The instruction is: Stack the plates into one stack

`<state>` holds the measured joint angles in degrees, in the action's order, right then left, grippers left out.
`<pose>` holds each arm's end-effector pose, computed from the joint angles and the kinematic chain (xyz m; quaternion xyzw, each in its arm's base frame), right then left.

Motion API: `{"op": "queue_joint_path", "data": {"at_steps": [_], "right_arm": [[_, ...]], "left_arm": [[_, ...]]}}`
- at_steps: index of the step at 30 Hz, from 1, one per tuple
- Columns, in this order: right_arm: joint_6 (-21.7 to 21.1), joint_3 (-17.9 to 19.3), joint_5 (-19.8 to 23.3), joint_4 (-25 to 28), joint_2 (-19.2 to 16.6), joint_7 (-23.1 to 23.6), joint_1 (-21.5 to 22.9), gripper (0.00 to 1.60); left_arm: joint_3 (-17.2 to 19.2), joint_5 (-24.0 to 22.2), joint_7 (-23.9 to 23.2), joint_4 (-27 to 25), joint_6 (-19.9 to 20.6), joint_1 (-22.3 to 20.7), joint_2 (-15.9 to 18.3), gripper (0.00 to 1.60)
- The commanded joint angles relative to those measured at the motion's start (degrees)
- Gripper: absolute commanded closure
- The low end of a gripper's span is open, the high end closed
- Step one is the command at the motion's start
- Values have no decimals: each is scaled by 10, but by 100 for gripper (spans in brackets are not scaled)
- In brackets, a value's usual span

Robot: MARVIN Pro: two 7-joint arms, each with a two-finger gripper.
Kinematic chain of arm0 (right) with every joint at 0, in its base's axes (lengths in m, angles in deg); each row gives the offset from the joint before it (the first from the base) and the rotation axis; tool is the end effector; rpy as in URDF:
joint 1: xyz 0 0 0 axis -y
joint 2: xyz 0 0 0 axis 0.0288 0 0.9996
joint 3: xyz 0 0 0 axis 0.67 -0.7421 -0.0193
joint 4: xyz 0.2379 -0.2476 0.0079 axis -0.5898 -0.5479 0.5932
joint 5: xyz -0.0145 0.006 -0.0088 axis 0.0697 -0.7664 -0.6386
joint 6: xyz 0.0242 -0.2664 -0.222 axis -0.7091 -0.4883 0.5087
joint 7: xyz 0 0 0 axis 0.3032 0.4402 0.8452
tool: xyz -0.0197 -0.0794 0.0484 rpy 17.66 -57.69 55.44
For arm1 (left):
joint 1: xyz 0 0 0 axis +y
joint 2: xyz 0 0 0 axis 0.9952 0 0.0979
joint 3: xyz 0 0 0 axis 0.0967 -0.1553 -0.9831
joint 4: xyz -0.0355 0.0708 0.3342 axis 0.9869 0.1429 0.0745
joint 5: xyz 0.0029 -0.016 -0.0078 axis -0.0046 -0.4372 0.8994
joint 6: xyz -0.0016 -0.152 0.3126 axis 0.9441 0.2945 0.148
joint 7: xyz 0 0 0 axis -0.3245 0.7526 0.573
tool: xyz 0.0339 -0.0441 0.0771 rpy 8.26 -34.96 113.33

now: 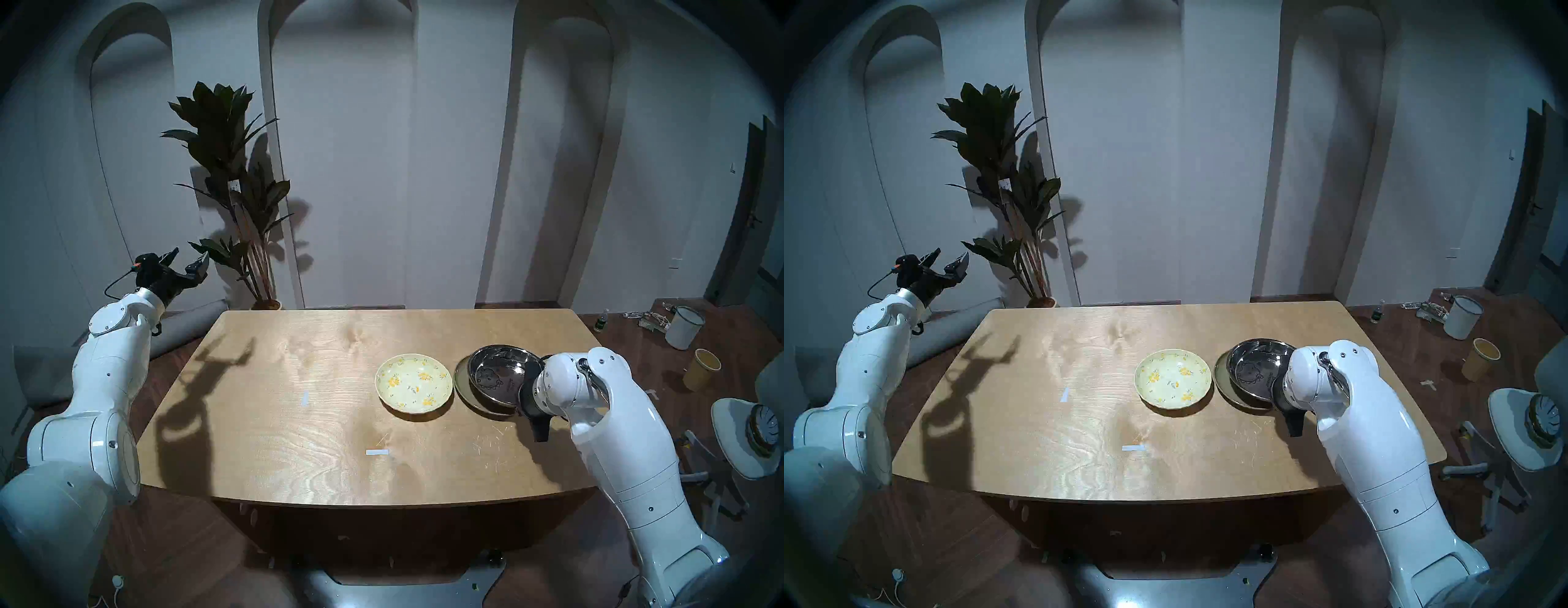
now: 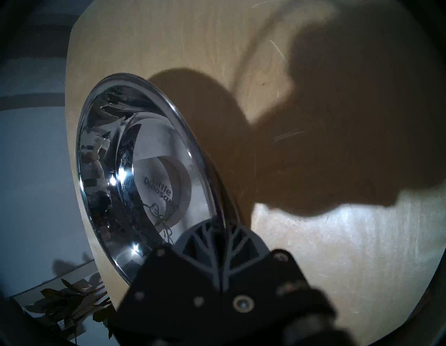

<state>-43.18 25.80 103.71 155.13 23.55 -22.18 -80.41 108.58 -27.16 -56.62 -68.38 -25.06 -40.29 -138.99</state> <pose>0.4376 -0.0601 -0.3062 -0.6728 0.6919 -0.1805 0.1895 0.6039 0.3615 -0.2139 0.6397 -0.0519 0.7667 0.0155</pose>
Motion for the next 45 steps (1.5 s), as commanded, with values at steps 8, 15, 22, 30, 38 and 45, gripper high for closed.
{"op": "queue_joint_path", "data": {"at_steps": [8, 15, 22, 30, 38, 45], "right_arm": [[-5, 0, 40, 51, 17, -38, 27, 160], [9, 6, 28, 56, 13, -43, 11, 160], [16, 5, 15, 61, 9, -50, 11, 160], [15, 8, 15, 47, 9, -38, 3, 160], [12, 3, 15, 34, 11, -32, 7, 160], [7, 6, 17, 30, 12, -31, 7, 160]], "left_arm": [[0, 0, -1, -8, -4, -18, 4, 0], [0, 0, -2, -6, -5, -19, 4, 0], [0, 0, -2, -6, -5, -19, 4, 0], [-1, 0, -2, -5, -5, -20, 4, 0], [-1, 0, -3, -5, -6, -20, 4, 0], [-1, 0, -3, -4, -6, -20, 4, 0]]}}
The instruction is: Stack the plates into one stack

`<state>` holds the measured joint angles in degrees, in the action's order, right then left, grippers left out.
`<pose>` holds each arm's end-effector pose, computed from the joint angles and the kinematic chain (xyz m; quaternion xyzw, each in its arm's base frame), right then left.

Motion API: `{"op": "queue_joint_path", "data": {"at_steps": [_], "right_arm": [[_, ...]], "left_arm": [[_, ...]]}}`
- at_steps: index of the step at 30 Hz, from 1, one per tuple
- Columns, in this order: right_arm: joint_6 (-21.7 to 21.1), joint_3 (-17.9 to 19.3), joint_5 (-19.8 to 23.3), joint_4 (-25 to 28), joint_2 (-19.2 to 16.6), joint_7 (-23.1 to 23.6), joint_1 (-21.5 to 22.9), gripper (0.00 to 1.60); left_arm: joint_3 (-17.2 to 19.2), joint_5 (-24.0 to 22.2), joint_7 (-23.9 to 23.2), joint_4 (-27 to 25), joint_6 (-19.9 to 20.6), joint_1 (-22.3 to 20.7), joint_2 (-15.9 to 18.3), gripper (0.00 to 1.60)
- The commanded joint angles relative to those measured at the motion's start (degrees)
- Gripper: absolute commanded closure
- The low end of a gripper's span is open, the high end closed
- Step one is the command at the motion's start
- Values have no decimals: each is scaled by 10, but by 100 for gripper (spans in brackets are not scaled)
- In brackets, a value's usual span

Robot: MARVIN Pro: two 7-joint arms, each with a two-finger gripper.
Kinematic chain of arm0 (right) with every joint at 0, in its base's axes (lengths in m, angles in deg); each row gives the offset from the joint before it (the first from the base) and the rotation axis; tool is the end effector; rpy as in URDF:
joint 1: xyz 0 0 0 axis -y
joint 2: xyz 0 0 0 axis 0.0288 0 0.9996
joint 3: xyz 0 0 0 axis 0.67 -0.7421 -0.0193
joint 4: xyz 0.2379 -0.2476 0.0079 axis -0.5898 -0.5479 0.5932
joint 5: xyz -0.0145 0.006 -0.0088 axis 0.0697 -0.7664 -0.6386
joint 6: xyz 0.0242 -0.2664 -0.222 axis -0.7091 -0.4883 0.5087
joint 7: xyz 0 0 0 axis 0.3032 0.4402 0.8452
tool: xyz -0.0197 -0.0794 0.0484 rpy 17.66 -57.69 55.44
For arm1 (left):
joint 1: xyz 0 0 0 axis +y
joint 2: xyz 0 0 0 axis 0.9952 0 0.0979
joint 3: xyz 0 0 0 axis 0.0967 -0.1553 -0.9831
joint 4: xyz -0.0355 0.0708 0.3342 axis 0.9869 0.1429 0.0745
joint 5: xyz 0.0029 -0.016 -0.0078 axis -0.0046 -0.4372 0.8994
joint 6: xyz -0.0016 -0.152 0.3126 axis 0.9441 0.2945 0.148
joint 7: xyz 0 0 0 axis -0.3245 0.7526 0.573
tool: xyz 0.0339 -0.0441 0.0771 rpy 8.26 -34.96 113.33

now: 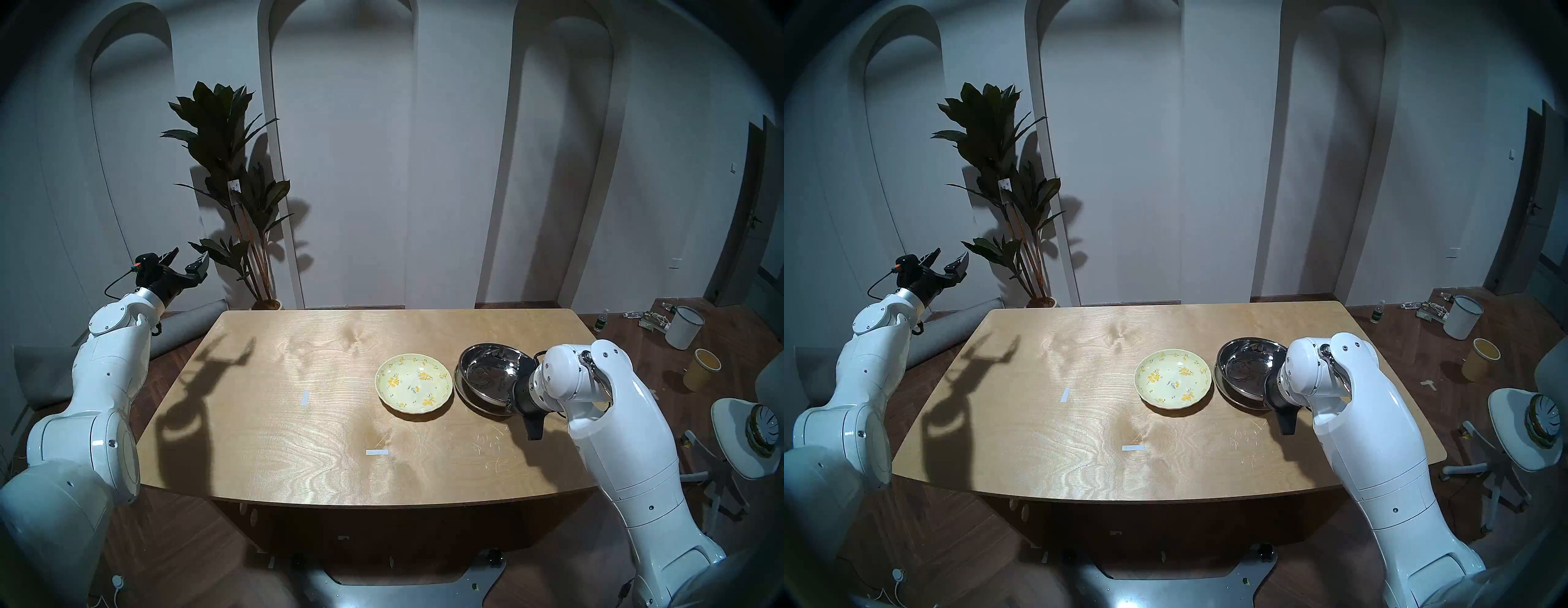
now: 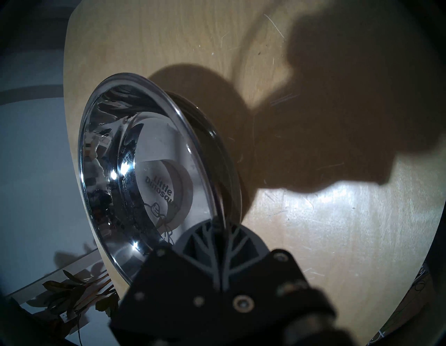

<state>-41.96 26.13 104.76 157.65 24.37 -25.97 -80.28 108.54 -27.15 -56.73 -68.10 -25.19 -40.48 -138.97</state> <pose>0.4310 -0.0487 -0.2931 -0.6720 0.6971 -0.1557 0.1953 0.6043 0.3618 -0.2138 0.6394 -0.0521 0.7669 0.0158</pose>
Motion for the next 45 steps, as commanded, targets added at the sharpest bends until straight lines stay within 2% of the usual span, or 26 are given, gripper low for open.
{"op": "queue_joint_path", "data": {"at_steps": [1, 3, 4, 7, 8, 9, 14, 15, 16, 21, 23, 24, 25, 27, 29, 31, 32, 37, 38, 39, 42, 44, 45], "right_arm": [[-6, 3, 8, 6, 4, 7, 5, 160], [-8, 5, 10, 7, 4, 8, 4, 160], [-6, 5, 9, 8, 4, 7, 4, 147], [-7, 8, 13, 11, 3, 5, 1, 135], [-7, 8, 14, 12, 3, 5, 0, 114], [-6, 10, 15, 13, 3, 5, -1, 109], [-1, 14, 14, 14, 2, 5, -8, 110], [2, 13, 10, 15, 1, 4, -8, 121], [2, 14, 10, 16, 1, 4, -9, 125], [9, 15, 5, 22, -2, -1, -12, 135], [11, 14, 2, 24, -3, -2, -13, 112], [11, 15, 2, 25, -3, -2, -14, 93], [12, 14, 1, 27, -3, -2, -15, 87], [13, 13, -2, 31, -4, -4, -14, 84], [15, 13, -3, 32, -4, -4, -14, 65], [16, 12, -5, 33, -5, -5, -14, 34], [16, 11, -6, 34, -5, -5, -13, 0], [18, 12, -8, 51, -6, -5, -16, 0], [18, 11, -9, 57, -7, -7, -17, 18], [18, 11, -10, 68, -8, -9, -18, 21], [16, 5, -10, 99, -10, -21, -14, 0], [14, 1, -9, 126, -9, -25, -10, 0], [6, -6, -5, 114, -5, -26, 8, 0]], "left_arm": [[0, 0, -2, -7, -4, -18, 4, 0], [0, 0, -2, -7, -4, -18, 4, 0], [0, 0, -2, -7, -4, -19, 4, 0], [0, 0, -2, -7, -4, -19, 4, 0], [0, 0, -2, -7, -5, -19, 4, 0], [0, 0, -2, -7, -5, -19, 4, 0], [0, 0, -2, -7, -5, -19, 4, 0], [0, 0, -2, -7, -5, -19, 4, 0], [0, 0, -2, -7, -5, -19, 4, 0], [0, 0, -2, -7, -5, -19, 4, 0], [0, 0, -2, -7, -5, -19, 4, 0], [0, 0, -2, -7, -5, -19, 4, 0], [0, 0, -2, -7, -5, -19, 4, 0], [0, 0, -2, -7, -5, -19, 4, 0], [0, 0, -2, -7, -5, -19, 4, 0], [0, 0, -2, -7, -5, -19, 4, 0], [0, 0, -2, -7, -5, -19, 4, 0], [0, 0, -2, -7, -5, -19, 4, 0], [0, 0, -2, -7, -5, -19, 4, 0], [0, 0, -2, -7, -4, -18, 4, 0], [0, 0, -1, -8, -4, -18, 4, 0], [0, 0, -1, -8, -4, -17, 4, 0], [0, 0, -1, -9, -4, -17, 4, 0]]}}
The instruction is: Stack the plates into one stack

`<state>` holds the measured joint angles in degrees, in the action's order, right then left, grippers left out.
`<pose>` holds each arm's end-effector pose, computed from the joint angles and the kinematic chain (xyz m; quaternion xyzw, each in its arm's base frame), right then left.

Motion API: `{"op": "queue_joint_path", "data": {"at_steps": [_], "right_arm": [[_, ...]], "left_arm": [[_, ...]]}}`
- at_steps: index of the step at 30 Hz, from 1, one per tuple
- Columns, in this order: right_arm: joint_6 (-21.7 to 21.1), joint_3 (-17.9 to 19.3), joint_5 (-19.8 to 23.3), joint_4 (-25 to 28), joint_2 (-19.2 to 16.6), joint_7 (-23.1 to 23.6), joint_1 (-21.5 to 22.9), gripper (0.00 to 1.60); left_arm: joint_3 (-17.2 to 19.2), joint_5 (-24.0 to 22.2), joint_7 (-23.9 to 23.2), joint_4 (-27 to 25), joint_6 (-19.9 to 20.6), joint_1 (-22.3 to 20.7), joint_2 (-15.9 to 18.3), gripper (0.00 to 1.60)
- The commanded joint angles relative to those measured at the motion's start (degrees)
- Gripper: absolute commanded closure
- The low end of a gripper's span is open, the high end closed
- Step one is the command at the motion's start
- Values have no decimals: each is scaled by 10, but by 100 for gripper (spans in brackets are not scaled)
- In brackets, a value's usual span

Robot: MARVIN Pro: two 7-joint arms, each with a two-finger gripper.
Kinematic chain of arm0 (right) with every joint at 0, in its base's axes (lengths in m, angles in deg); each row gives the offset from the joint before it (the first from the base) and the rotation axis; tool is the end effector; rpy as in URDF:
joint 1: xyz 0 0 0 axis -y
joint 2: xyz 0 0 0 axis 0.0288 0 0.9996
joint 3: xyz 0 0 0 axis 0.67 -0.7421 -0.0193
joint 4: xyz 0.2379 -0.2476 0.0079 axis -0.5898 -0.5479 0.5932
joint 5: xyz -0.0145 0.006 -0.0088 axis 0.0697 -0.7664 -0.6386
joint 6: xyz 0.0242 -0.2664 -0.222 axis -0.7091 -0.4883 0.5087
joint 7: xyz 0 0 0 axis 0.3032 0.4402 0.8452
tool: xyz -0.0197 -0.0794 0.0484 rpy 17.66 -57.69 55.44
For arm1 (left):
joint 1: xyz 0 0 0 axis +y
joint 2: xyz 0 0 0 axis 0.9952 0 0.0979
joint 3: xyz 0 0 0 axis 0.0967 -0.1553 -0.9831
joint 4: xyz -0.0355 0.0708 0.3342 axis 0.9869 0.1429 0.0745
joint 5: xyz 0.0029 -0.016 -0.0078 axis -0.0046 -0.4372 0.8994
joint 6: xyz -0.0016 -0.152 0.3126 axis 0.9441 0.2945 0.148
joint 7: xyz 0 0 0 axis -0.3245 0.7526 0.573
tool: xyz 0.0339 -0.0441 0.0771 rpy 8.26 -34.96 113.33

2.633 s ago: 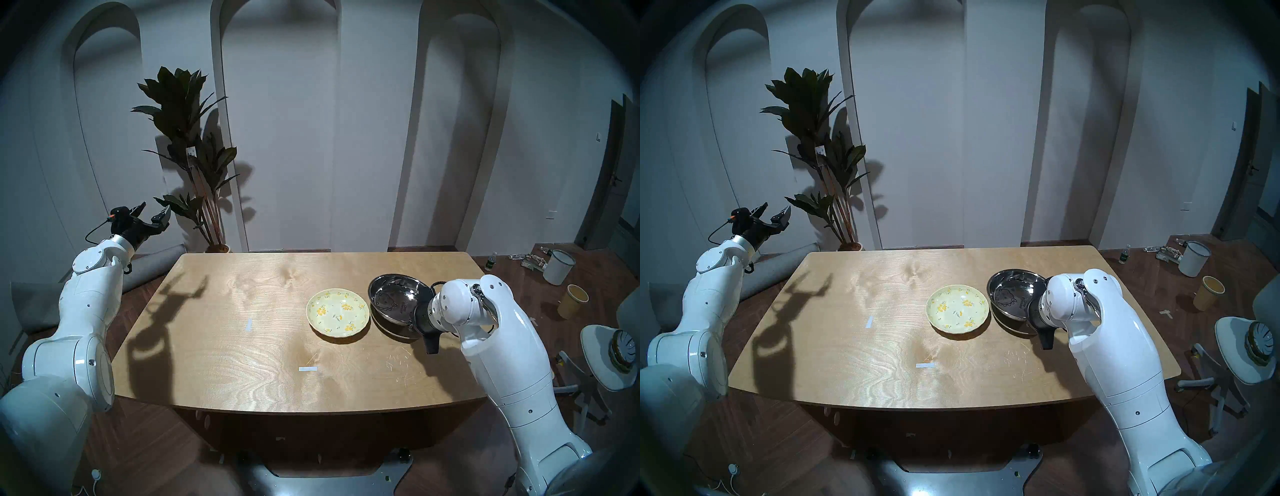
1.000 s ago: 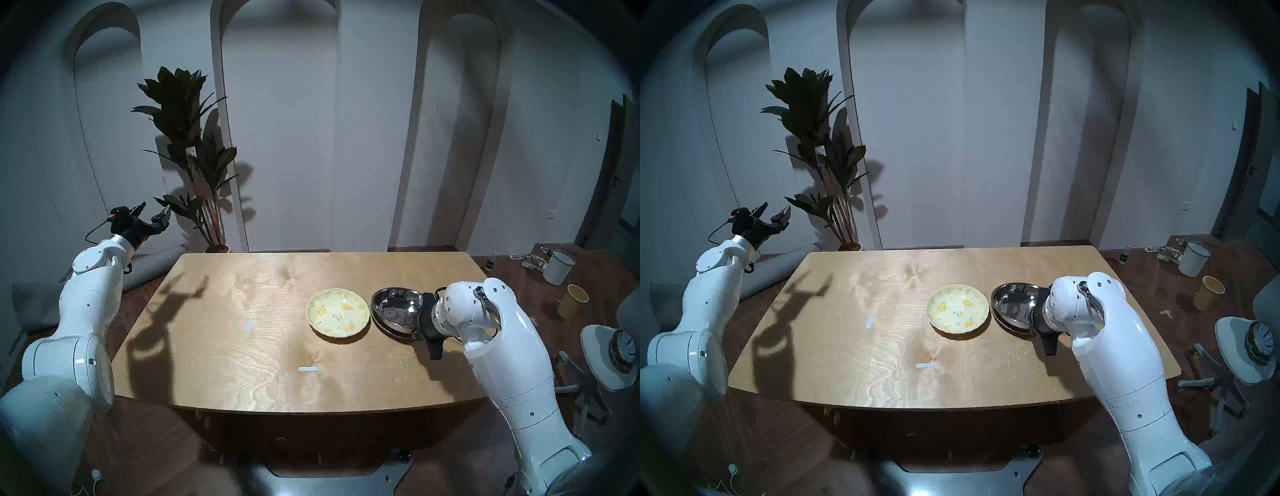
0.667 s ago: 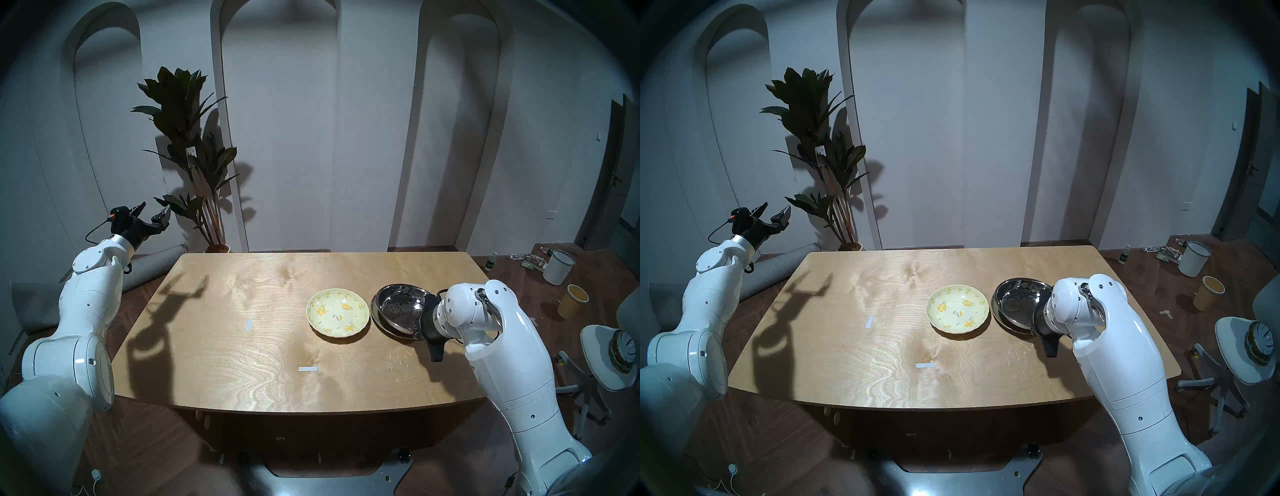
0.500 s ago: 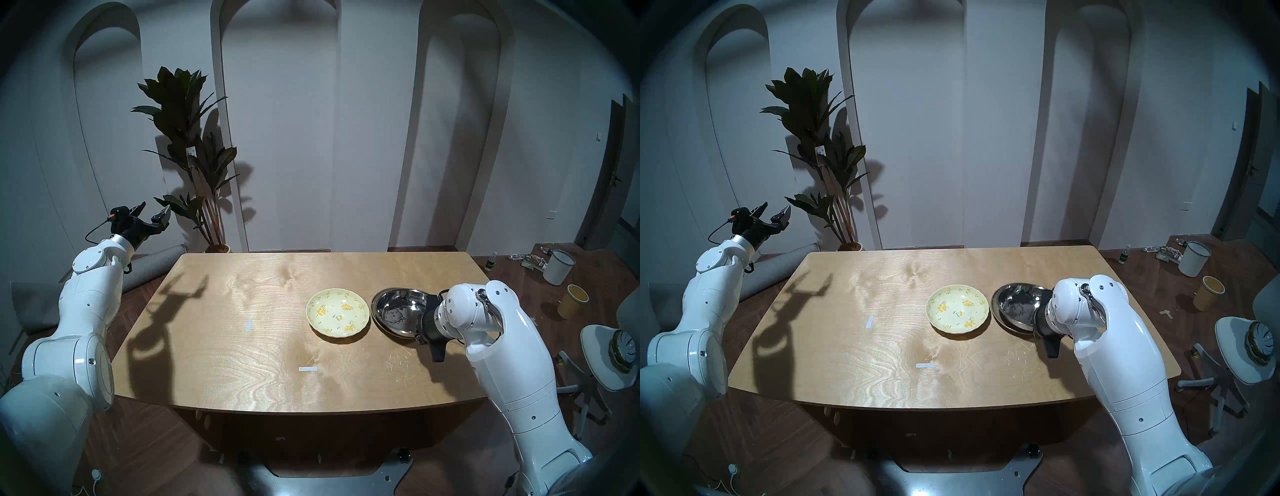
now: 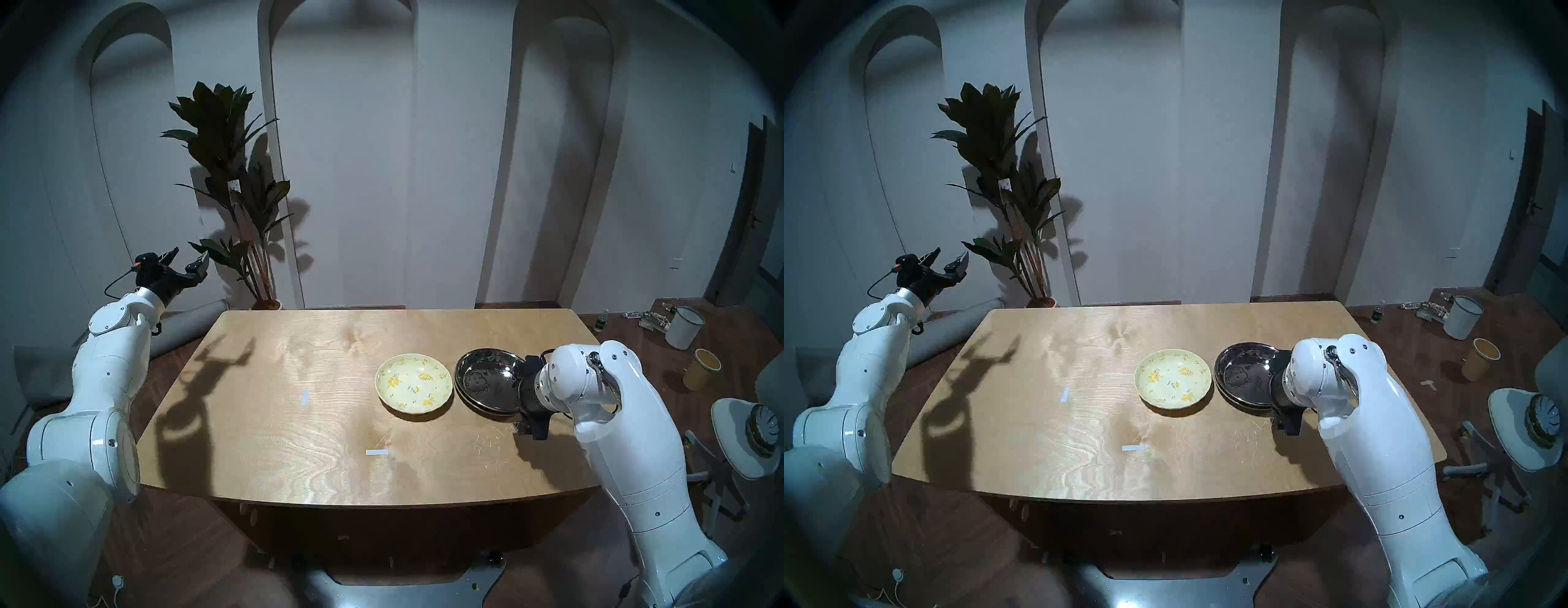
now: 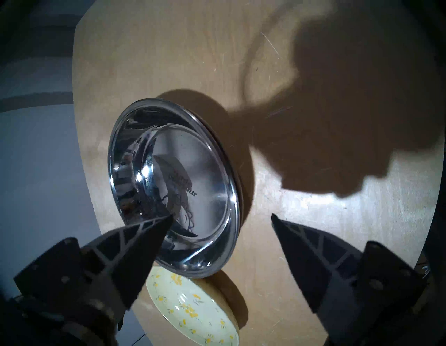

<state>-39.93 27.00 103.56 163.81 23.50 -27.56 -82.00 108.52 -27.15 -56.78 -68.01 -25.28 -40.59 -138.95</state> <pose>0.4149 -0.0453 -0.2672 -0.6653 0.6947 -0.1760 0.2091 0.6045 0.3619 -0.2131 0.6388 -0.0525 0.7675 0.0157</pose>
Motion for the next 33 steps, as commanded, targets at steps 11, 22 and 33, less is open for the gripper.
{"op": "queue_joint_path", "data": {"at_steps": [11, 22, 33], "right_arm": [[-65, -49, -77, 142, -70, 1, 35, 0], [-128, -44, -227, 200, -124, 17, -44, 0], [-132, -23, -344, 122, -209, 87, -101, 0]], "left_arm": [[1, -1, 0, -11, -3, -14, 3, 0], [0, -8, -15, -27, -6, -8, -9, 0], [-1, -21, -48, -64, -7, 17, -36, 0]]}}
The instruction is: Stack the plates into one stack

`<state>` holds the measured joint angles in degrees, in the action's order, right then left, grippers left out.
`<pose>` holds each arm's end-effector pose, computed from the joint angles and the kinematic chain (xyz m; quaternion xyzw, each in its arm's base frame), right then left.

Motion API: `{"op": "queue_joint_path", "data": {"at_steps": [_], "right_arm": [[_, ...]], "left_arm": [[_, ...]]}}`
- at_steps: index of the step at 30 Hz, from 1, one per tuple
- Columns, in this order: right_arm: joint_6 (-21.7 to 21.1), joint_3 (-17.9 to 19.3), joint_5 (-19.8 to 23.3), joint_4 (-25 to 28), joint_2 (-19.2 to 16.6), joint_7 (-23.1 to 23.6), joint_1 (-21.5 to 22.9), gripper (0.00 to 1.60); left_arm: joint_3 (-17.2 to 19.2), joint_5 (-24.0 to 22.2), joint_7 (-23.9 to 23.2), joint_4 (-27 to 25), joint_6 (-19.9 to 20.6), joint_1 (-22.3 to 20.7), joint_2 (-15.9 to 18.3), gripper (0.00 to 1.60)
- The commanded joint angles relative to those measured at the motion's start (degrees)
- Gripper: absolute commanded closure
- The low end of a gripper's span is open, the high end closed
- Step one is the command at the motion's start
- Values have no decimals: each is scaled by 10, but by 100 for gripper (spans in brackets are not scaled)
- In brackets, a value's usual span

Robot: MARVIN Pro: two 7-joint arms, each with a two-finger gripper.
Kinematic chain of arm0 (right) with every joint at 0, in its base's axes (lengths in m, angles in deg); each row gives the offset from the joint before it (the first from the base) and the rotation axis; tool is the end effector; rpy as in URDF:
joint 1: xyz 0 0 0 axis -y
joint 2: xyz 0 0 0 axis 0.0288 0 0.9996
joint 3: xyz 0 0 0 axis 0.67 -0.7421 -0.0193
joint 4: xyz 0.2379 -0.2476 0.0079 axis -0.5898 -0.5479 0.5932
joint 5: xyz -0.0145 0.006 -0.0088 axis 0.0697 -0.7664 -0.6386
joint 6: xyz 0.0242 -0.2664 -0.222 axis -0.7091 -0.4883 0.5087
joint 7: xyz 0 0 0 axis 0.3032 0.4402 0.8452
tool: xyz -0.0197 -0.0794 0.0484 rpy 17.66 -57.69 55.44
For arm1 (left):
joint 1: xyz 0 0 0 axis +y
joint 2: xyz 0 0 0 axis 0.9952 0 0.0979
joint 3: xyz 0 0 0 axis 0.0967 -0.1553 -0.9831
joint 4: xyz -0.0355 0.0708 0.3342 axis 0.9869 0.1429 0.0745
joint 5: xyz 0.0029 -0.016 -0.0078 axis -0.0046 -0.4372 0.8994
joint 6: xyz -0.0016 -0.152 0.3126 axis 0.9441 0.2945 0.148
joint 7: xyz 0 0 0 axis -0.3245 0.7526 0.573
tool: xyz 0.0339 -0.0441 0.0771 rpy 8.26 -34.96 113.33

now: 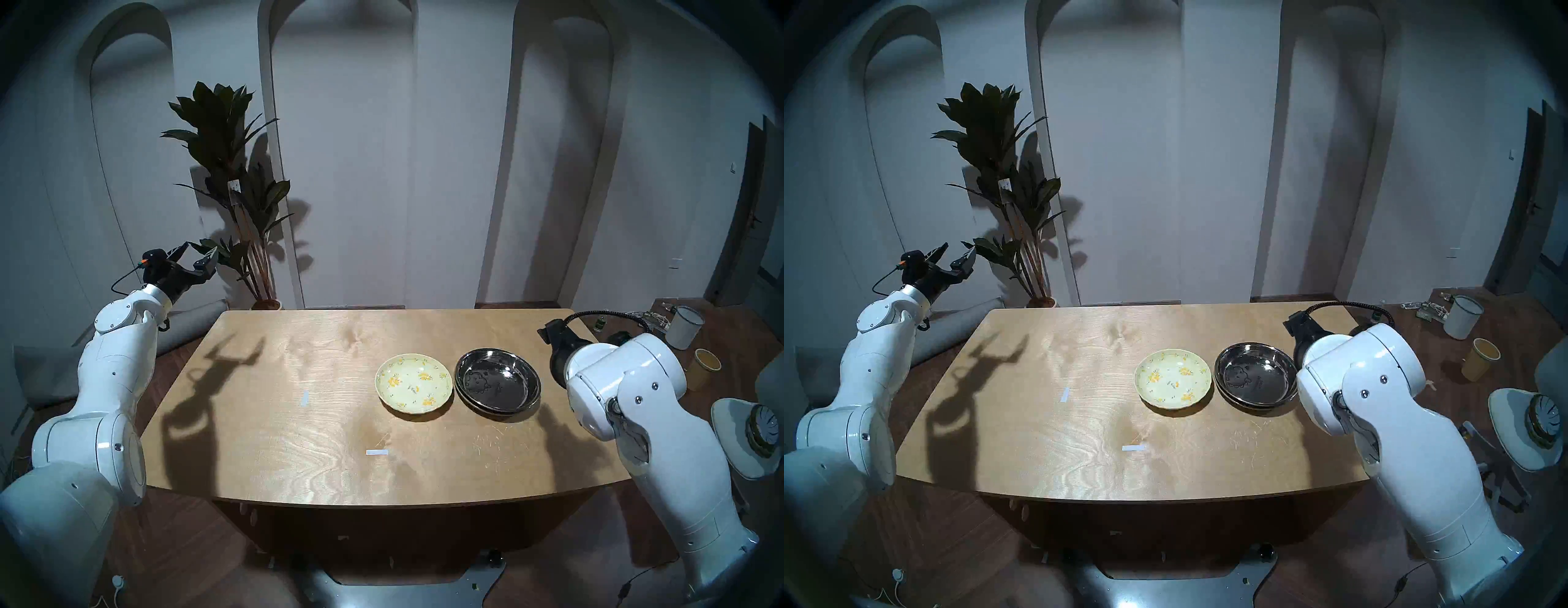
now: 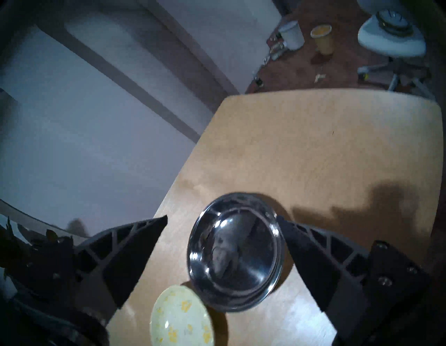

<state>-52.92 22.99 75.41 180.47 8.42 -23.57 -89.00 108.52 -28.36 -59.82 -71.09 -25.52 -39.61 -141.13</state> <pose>0.3637 -0.0721 -0.1980 -0.7308 0.4753 -0.4847 0.0719 0.6123 0.3310 -0.2095 0.6199 -0.0793 0.7790 0.0508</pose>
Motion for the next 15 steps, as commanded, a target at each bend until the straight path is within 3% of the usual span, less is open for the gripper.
{"op": "queue_joint_path", "data": {"at_steps": [1, 15], "right_arm": [[-1, 20, -70, -55, -62, 55, -31, 0], [39, 97, -139, -140, -111, 172, -23, 0]], "left_arm": [[0, -10, -21, -37, -5, 9, -16, 0], [4, -25, -56, -137, 4, 67, -32, 0]]}}
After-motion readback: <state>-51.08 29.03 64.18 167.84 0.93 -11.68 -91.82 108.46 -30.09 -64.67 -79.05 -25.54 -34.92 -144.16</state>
